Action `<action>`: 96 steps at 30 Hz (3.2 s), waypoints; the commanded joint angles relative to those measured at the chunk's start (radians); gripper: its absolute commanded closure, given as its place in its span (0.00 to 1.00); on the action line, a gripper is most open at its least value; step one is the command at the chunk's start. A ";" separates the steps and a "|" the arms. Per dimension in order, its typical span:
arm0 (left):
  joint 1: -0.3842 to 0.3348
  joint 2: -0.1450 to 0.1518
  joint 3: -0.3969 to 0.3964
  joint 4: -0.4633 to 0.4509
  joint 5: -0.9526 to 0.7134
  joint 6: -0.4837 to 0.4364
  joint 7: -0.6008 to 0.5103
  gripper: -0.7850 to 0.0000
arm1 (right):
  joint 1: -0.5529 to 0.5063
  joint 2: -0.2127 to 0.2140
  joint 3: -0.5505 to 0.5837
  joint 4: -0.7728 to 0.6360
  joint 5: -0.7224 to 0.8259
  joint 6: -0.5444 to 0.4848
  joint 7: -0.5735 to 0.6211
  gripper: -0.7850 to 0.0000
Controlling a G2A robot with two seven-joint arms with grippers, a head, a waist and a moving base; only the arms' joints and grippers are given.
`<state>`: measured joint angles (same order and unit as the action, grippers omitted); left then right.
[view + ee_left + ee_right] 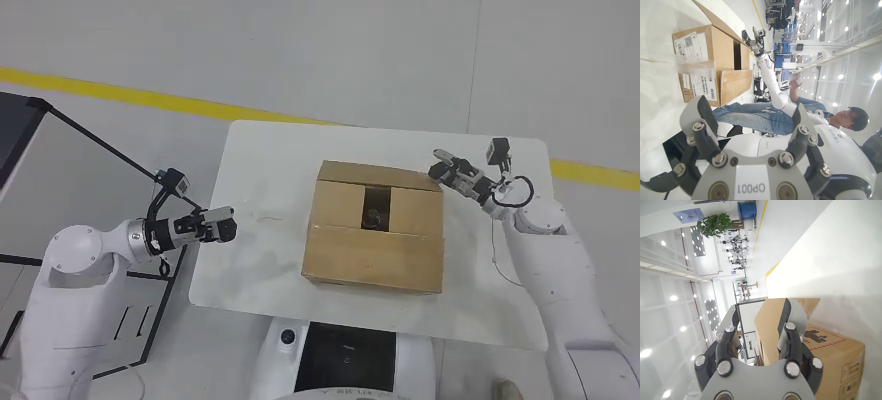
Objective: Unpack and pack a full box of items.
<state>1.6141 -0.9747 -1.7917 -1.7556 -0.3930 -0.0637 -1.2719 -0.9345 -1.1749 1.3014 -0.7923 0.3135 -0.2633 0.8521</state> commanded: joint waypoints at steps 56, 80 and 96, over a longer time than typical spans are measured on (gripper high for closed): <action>-0.078 0.022 0.117 0.080 -0.061 -0.107 0.029 0.00 | -0.636 0.118 0.329 -0.835 0.254 0.002 0.515 0.27; -0.151 0.036 0.070 0.131 -0.162 -0.095 0.015 0.00 | -0.777 0.179 0.179 -1.002 -0.308 -0.136 0.569 0.25; -0.182 0.022 0.196 0.103 -0.350 0.054 0.020 0.00 | -0.714 0.193 0.453 -0.808 0.542 -0.094 0.536 0.22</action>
<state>1.4441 -0.9504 -1.6171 -1.6369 -0.7457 -0.0166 -1.2620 -1.6502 -0.9824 1.7243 -1.6260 0.8031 -0.3562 1.3956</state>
